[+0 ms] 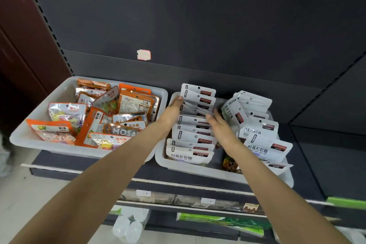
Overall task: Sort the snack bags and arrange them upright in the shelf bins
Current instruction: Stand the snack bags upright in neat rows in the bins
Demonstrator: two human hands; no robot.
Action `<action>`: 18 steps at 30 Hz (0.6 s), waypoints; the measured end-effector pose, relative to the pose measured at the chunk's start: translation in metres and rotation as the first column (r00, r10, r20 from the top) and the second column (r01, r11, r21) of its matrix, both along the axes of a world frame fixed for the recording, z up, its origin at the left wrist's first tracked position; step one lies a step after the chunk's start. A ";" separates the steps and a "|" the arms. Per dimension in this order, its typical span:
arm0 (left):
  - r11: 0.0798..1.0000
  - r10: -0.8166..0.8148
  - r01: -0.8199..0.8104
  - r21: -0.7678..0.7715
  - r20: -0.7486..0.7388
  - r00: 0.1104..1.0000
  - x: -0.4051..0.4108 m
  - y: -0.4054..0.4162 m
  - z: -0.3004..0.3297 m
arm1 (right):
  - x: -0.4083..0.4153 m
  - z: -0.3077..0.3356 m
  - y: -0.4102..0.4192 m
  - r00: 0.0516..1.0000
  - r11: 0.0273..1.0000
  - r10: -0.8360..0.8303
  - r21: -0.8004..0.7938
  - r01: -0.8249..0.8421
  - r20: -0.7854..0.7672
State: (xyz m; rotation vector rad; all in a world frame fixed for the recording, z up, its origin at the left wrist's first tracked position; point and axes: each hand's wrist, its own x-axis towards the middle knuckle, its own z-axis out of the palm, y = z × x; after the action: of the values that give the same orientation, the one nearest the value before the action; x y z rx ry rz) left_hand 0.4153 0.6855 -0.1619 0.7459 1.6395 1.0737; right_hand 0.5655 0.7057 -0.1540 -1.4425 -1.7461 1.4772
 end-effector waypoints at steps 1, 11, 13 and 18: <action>1.000 0.012 -0.012 -0.010 -0.005 1.000 0.000 0.002 0.001 | 0.001 -0.001 0.006 0.999 1.000 -0.024 0.019 0.023 0.040; 1.000 0.003 -0.003 0.011 0.030 1.000 -0.017 0.047 -0.002 | -0.025 0.001 0.060 0.991 0.999 -0.007 -0.039 0.012 0.136; 0.999 0.048 -0.049 0.019 0.038 0.998 -0.015 0.046 -0.006 | -0.030 -0.001 0.062 0.995 1.000 0.020 -0.024 -0.017 0.096; 0.997 0.045 -0.033 0.064 -0.204 0.978 -0.009 0.041 -0.009 | -0.027 -0.003 0.065 0.979 0.997 0.078 -0.008 -0.077 0.188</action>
State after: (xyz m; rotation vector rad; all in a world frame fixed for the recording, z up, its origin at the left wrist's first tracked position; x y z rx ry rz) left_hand 0.4067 0.7264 -0.1709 0.8922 1.8086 1.1080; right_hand 0.5380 0.7710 -0.1571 -1.5759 -1.9340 1.4195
